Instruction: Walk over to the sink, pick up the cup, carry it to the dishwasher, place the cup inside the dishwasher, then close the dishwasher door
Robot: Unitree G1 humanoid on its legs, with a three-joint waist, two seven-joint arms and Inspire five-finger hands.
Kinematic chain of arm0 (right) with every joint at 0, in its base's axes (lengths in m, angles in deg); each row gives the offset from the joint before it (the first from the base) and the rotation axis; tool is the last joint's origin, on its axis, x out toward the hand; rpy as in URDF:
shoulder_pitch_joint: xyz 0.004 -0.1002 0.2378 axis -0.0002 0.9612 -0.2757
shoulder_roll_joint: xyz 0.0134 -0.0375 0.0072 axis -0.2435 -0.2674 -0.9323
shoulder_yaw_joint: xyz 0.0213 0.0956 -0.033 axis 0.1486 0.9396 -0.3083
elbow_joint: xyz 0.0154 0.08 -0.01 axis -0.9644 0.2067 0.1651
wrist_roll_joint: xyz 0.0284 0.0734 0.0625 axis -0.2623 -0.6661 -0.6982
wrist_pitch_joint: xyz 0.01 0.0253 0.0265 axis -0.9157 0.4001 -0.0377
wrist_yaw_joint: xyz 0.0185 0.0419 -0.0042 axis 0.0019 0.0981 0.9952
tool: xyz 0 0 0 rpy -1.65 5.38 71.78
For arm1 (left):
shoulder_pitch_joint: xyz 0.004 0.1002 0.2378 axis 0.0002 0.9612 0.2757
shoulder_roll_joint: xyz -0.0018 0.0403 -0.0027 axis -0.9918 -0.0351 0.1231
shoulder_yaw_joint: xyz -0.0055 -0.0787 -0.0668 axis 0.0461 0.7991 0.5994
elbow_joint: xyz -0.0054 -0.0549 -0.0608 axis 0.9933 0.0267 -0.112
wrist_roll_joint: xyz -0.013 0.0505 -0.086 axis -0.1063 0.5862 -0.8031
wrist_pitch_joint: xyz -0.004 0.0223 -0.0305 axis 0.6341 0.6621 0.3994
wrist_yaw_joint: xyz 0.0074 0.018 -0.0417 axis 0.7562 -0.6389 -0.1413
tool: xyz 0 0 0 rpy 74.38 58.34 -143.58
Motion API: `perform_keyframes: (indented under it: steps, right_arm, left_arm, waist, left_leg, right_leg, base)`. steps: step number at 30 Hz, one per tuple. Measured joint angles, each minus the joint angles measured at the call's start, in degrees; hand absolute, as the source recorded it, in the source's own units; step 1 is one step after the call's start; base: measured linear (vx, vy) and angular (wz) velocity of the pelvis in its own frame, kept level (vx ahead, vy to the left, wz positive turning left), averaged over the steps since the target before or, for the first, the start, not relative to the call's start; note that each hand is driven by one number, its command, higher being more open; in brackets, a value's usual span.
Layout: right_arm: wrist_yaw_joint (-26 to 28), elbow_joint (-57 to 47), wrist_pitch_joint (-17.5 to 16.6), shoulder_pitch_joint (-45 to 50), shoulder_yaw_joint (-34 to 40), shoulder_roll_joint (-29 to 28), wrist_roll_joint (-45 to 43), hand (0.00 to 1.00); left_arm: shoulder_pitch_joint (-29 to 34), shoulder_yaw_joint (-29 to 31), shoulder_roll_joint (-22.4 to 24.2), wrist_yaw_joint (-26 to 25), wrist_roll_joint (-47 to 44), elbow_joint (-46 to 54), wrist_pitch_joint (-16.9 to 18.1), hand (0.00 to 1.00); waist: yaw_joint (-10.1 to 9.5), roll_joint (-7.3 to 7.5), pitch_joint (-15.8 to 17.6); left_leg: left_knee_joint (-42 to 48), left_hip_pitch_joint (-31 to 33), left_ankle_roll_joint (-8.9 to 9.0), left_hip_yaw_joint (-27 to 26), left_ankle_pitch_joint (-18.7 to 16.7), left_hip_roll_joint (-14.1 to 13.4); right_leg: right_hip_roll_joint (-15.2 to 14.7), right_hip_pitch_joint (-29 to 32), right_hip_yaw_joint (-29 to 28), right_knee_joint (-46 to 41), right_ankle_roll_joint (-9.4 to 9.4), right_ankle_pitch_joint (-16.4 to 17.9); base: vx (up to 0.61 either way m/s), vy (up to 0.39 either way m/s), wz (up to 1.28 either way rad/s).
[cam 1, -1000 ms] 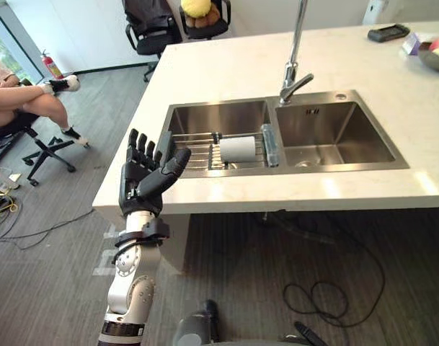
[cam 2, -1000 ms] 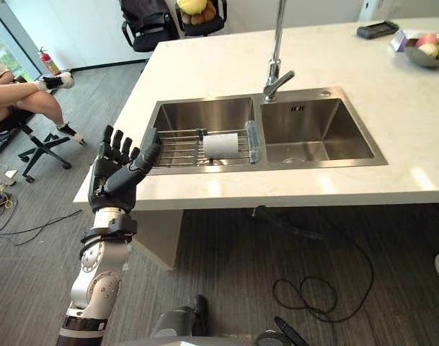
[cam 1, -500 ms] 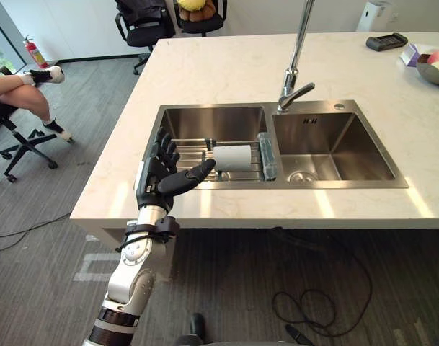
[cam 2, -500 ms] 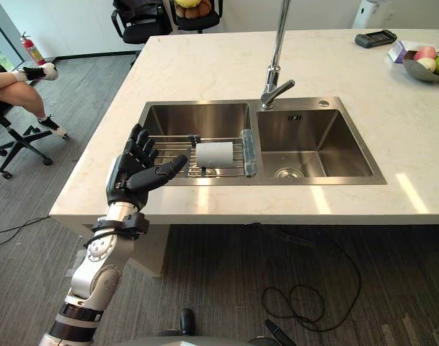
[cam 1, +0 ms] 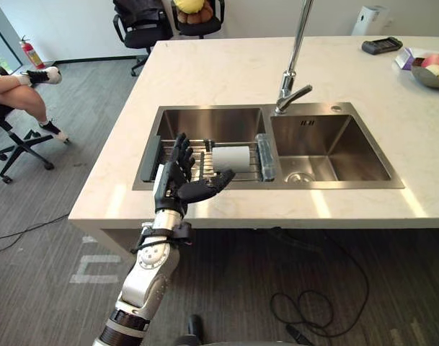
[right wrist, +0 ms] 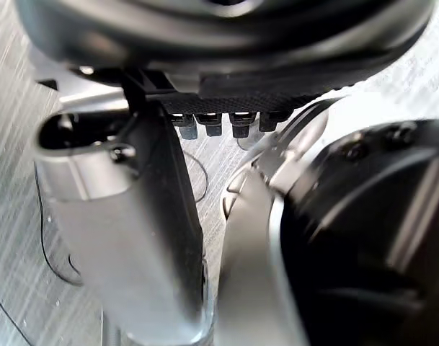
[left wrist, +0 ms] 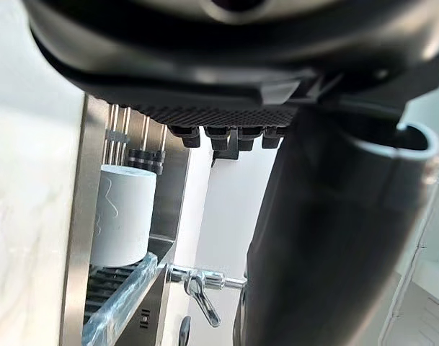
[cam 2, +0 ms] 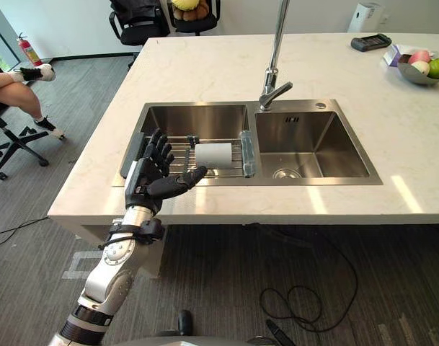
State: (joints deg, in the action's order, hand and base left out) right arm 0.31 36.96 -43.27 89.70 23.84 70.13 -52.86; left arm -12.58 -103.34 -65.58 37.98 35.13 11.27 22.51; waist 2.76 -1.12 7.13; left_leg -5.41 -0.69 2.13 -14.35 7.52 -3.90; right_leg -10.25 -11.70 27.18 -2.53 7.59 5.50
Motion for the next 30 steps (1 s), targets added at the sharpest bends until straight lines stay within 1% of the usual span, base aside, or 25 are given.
perform_keyframes:
  steps: [2,3,4,5,6,7,8,9,11,12,13,14,15,17,18,19,20,21,22,23,24,25,28,29,30]
  right_arm:
    - [0.00,0.14,-0.23,0.64,2.19,0.37,-0.62,1.00]
    - [0.02,0.14,-0.23,1.10,2.59,0.75,-1.89,1.00]
    - [0.21,-0.29,-0.22,1.94,2.62,0.85,-3.33,1.00]
    - [0.56,-0.56,-0.21,2.48,2.60,0.61,-4.61,1.00]
    - [1.02,-0.95,-0.19,3.23,2.69,-0.11,-6.90,1.00]
    - [1.42,-1.09,-0.17,3.31,3.71,-0.65,-7.87,1.00]
    - [1.58,-1.08,-0.15,3.23,4.14,-0.69,-8.39,1.00]
    - [1.73,-0.71,0.38,3.00,5.18,-0.79,-8.63,1.00]
    - [2.02,-0.18,2.42,2.36,7.87,-0.80,-8.49,1.00]
    - [2.68,0.67,3.67,2.15,9.71,-0.91,-8.28,1.00]
    - [3.09,1.05,4.15,2.12,10.49,-1.07,-8.20,1.00]
    - [3.68,1.16,4.63,2.05,11.71,-1.80,-7.13,1.00]
    - [3.85,1.17,4.81,1.93,13.02,-2.77,-6.10,1.00]
    - [3.80,1.24,4.87,1.95,13.39,-2.95,-5.41,1.00]
    - [3.62,1.22,4.90,1.98,13.31,-2.77,-4.84,1.00]
    - [3.52,1.32,4.97,2.07,13.22,-2.71,-4.71,1.00]
    - [3.62,1.65,4.95,1.91,13.22,-2.20,-4.53,1.00]
    - [4.09,1.78,4.66,2.03,13.24,-1.55,-4.37,1.00]
    - [4.13,2.00,4.64,1.93,13.18,-1.28,-4.24,1.00]
    - [4.14,2.15,4.37,1.93,13.06,-0.76,-3.88,1.00]
    - [4.14,2.27,3.88,1.98,12.39,-0.74,-3.88,1.00]
    - [4.15,2.17,3.42,1.91,11.19,-0.57,-3.95,1.00]
    - [4.26,1.98,3.03,1.01,8.92,0.12,-4.43,1.00]
    - [4.27,1.85,3.09,0.88,8.33,0.19,-4.37,1.00]
    - [4.27,1.58,3.35,0.58,7.38,0.15,-4.20,1.00]
  left_arm:
    - [-2.25,0.02,0.12,-0.28,1.33,0.01,0.60,1.00]
    - [-3.80,0.01,0.44,-0.71,2.29,0.01,1.31,1.00]
    - [-5.38,0.01,0.79,-1.19,3.66,0.09,2.45,1.00]
    - [-6.25,0.03,0.71,-1.54,4.65,0.27,3.34,1.00]
    - [-7.26,0.35,0.67,-2.27,6.07,0.94,5.38,1.00]
    - [-7.47,1.02,0.67,-2.65,6.62,1.86,7.39,1.00]
    - [-7.46,1.61,0.73,-2.80,6.61,2.21,8.16,1.00]
    - [-7.44,3.34,0.89,-3.16,6.60,2.74,9.08,1.00]
    - [-7.45,6.61,0.97,-3.28,6.55,2.81,10.04,1.00]
    - [-7.45,8.24,0.88,-3.36,6.51,2.83,10.79,1.00]
    - [-7.46,8.73,0.78,-3.43,6.50,2.94,11.20,1.00]
    - [-7.51,9.15,0.09,-3.58,6.46,3.40,11.78,1.00]
    - [-7.93,9.07,-0.67,-3.60,6.44,3.73,12.18,1.00]
    - [-8.75,9.06,-1.21,-3.60,5.83,3.76,12.17,1.00]
    - [-9.63,8.99,-1.64,-3.58,4.22,3.76,12.02,1.00]
    - [-10.39,8.91,-2.10,-3.47,3.15,3.74,11.84,1.00]
    - [-10.76,8.79,-1.87,-3.45,2.64,3.62,11.61,1.00]
    - [-11.57,8.11,-2.02,-2.87,1.70,3.33,11.10,1.00]
    - [-12.20,7.70,-2.11,-2.23,1.29,3.11,10.82,1.00]
    - [-12.94,7.19,-2.11,-1.59,0.77,2.89,10.61,1.00]
    - [-14.01,6.34,-2.12,-0.56,0.71,2.62,10.59,1.00]
    - [-14.74,5.76,-2.10,0.35,0.67,2.62,10.60,1.00]
    - [-15.17,4.62,-1.99,2.26,-1.66,2.58,9.50,1.00]
    - [-15.16,4.27,-1.92,2.58,-1.92,2.55,8.68,1.00]
    - [-15.06,3.29,-1.92,2.85,-2.61,2.38,6.49,1.00]
  waist:
    - [0.00,-0.01,-0.02]
    - [0.02,0.01,0.00]
    - [0.04,0.25,-0.13]
    - [0.07,0.94,-0.32]
    - [0.38,2.65,-0.90]
    - [0.49,3.26,-1.26]
    - [0.45,3.18,-1.21]
    - [0.43,2.62,-0.89]
    - [0.55,2.32,-0.70]
    - [0.49,2.24,-0.66]
    - [0.50,2.17,-0.63]
    - [0.53,1.96,-0.55]
    - [0.53,1.99,-0.52]
    - [0.64,2.03,-0.52]
    - [0.81,2.29,-0.59]
    - [1.08,2.99,-0.84]
    - [1.42,1.90,-0.54]
    - [1.57,0.77,-0.29]
    - [1.54,0.10,-0.30]
    - [1.70,-0.08,-0.40]
    - [1.82,-0.12,-0.43]
    - [1.84,-0.36,-0.63]
    - [1.83,-0.46,-0.70]
    - [1.85,-0.46,-0.71]
    - [1.64,-0.45,-0.71]
  left_leg:
    - [0.00,-0.51,-0.90,-0.33,-0.62,0.98]
    - [0.01,-1.64,-1.48,-0.04,-1.01,1.57]
    - [0.03,-2.98,-2.39,0.75,-1.65,2.51]
    - [0.04,-3.56,-2.89,1.37,-2.03,3.48]
    - [0.05,-4.05,-3.60,2.96,-2.49,5.33]
    - [0.15,-4.62,-4.29,4.34,-2.65,6.18]
    - [0.28,-5.00,-4.63,4.89,-2.74,6.32]
    - [0.38,-5.75,-5.58,6.23,-2.83,6.31]
    - [0.46,-6.72,-5.64,7.48,-3.65,6.15]
    - [0.44,-7.11,-5.88,7.97,-4.17,6.10]
    - [0.38,-7.16,-5.76,8.14,-4.31,6.00]
    - [0.26,-6.94,-5.41,7.96,-4.57,5.47]
    - [0.25,-6.68,-4.95,6.91,-4.83,5.02]
    - [0.25,-6.63,-4.30,6.18,-5.21,4.90]
    - [0.26,-6.75,-3.55,5.79,-5.54,4.93]
    - [0.22,-6.90,-2.82,5.63,-5.71,4.98]
    - [0.18,-7.08,-2.01,5.49,-5.88,3.90]
    - [0.17,-7.18,-0.40,3.37,-5.60,1.93]
    - [0.17,-7.49,0.37,2.58,-5.50,0.77]
    - [0.17,-7.98,1.08,2.54,-5.63,-0.21]
    - [0.18,-8.69,1.92,2.45,-5.91,-1.43]
    - [0.20,-9.16,2.53,2.20,-6.30,-2.30]
    - [0.44,-9.40,2.90,-0.70,-6.54,-2.89]
    - [0.44,-9.48,2.96,-0.96,-6.59,-2.90]
    - [0.45,-9.85,3.16,-2.06,-6.72,-2.89]
  right_leg:
    - [-2.56,1.48,1.51,-5.67,0.08,1.13]
    - [-5.09,3.38,2.40,-13.51,-0.61,2.06]
    - [-8.65,6.17,3.54,-23.96,-0.75,2.07]
    - [-11.19,7.82,3.71,-29.56,-1.31,1.70]
    - [-15.41,10.79,3.27,-38.16,-4.36,-0.42]
    - [-17.71,13.10,2.33,-43.68,-7.67,-4.21]
    - [-18.45,14.04,1.76,-45.60,-8.56,-6.45]
    - [-19.00,15.61,0.77,-49.64,-8.06,-6.70]
    - [-18.36,17.55,0.18,-53.45,-6.97,-1.34]
    - [-17.42,18.49,0.17,-50.89,-5.57,0.99]
    - [-16.69,18.78,0.10,-47.93,-4.81,1.87]
    - [-14.58,18.73,-0.24,-38.63,-3.77,2.45]
    - [-12.97,18.64,-1.10,-29.10,-2.74,1.88]
    - [-12.15,18.57,-1.99,-21.50,-0.74,0.19]
    - [-11.73,17.67,-1.92,-17.17,-0.76,-1.41]
    - [-11.19,16.46,-1.66,-14.49,-0.78,-3.40]
    - [-10.06,16.00,-0.92,-13.63,-1.37,-4.11]
    - [-8.13,15.46,0.10,-12.47,-1.92,-3.84]
    - [-6.88,15.18,0.37,-12.19,-2.74,-3.73]
    - [-5.86,14.52,0.78,-12.19,-3.52,-3.39]
    - [-4.63,13.57,1.21,-12.09,-5.37,-3.38]
    - [-3.67,13.08,1.23,-11.92,-6.01,-3.16]
    - [-2.36,12.67,0.77,-10.48,-6.19,-3.24]
    - [-2.31,12.62,0.68,-10.40,-6.20,-3.24]
    - [-2.21,12.45,0.31,-10.18,-6.20,-3.26]
  base:
    - [0.07,0.118,0.17]
    - [0.04,0.168,0.27]
    - [0.04,0.196,0.36]
    - [0.05,0.197,0.58]
    - [0.16,0.196,0.72]
    - [0.13,0.118,0.70]
    - [0.23,0.141,0.55]
    - [0.14,0.068,0.35]
    - [0.15,0.058,0.37]
    - [0.10,0.017,0.28]
    - [0.07,-0.022,0.17]
    - [0.06,-0.067,0.07]
    - [0.06,-0.093,0.02]
    - [0.10,-0.179,-0.07]
    - [0.12,-0.233,-0.05]
    - [0.13,-0.267,0.00]
    - [0.15,-0.262,0.04]
    - [0.15,-0.247,-0.05]
    - [0.16,-0.209,-0.09]
    - [0.16,-0.195,-0.06]
    - [0.22,-0.235,-0.01]
    - [0.19,-0.174,-0.01]
    - [0.14,-0.054,-0.11]
    - [0.10,0.006,-0.09]
    - [0.06,0.015,-0.11]
